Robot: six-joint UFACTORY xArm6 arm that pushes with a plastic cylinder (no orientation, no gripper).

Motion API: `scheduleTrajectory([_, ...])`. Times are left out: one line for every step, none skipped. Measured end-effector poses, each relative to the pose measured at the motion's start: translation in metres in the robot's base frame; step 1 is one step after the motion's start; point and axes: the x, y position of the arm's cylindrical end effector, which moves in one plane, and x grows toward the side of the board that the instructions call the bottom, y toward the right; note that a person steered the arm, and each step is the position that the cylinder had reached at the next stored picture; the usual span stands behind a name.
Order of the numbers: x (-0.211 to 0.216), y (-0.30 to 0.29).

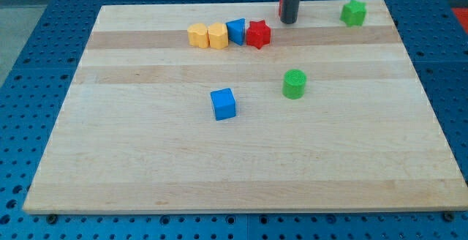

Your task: Push the green circle towards the green star

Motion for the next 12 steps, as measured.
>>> scheduleTrajectory([0.0,0.0])
scheduleTrajectory([0.027,-0.009])
scheduleTrajectory([0.07,-0.014])
scheduleTrajectory([0.101,-0.005])
scheduleTrajectory([0.103,0.018])
scheduleTrajectory([0.065,0.047])
scheduleTrajectory([-0.001,0.047])
scheduleTrajectory([-0.033,0.047])
scheduleTrajectory([-0.045,0.046])
scheduleTrajectory([-0.046,0.03])
scheduleTrajectory([-0.036,-0.026])
scheduleTrajectory([0.003,-0.058])
